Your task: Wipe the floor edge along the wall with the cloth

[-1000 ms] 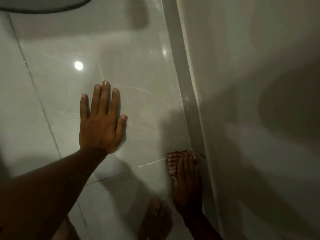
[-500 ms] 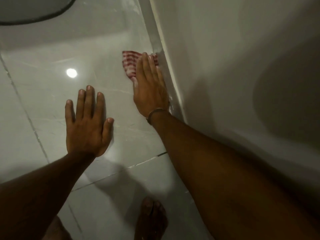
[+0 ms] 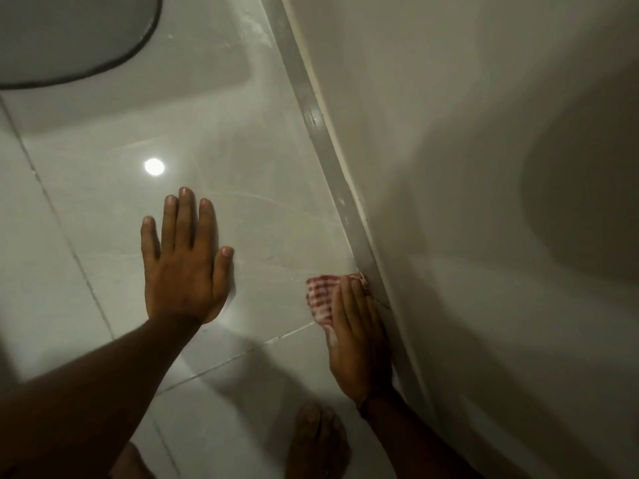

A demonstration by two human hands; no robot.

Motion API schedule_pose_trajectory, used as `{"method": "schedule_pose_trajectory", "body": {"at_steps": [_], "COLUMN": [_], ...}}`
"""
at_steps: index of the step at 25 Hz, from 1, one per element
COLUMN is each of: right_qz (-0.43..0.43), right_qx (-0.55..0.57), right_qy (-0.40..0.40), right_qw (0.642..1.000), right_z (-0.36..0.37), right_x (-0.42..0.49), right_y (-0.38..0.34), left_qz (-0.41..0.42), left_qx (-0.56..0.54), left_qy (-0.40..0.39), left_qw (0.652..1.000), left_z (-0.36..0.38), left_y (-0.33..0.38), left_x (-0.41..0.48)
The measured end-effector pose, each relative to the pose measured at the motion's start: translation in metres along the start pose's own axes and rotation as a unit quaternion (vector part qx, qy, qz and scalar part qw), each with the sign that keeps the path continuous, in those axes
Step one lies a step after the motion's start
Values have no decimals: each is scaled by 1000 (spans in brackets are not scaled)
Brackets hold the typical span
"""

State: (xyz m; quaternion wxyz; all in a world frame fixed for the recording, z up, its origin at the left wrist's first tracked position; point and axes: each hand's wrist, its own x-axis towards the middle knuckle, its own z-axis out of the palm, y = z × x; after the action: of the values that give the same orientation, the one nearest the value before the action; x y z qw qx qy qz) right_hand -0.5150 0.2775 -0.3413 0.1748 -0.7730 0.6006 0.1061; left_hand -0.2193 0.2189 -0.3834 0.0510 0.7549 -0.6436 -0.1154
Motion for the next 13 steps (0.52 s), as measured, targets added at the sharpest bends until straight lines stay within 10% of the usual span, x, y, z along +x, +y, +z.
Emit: {"method": "schedule_pose_trajectory", "body": {"at_steps": [13], "right_qz": [-51], "right_qx": [30], "right_qy": [73], "right_qw": [996], "right_z": [-67], "right_x": [242], "right_y": [-78], "left_qz": [-3], "left_qx": [-2], "left_qy": [2], "left_qw": [1000], "left_z": [-4], "left_y": [2], "left_x": [2]}}
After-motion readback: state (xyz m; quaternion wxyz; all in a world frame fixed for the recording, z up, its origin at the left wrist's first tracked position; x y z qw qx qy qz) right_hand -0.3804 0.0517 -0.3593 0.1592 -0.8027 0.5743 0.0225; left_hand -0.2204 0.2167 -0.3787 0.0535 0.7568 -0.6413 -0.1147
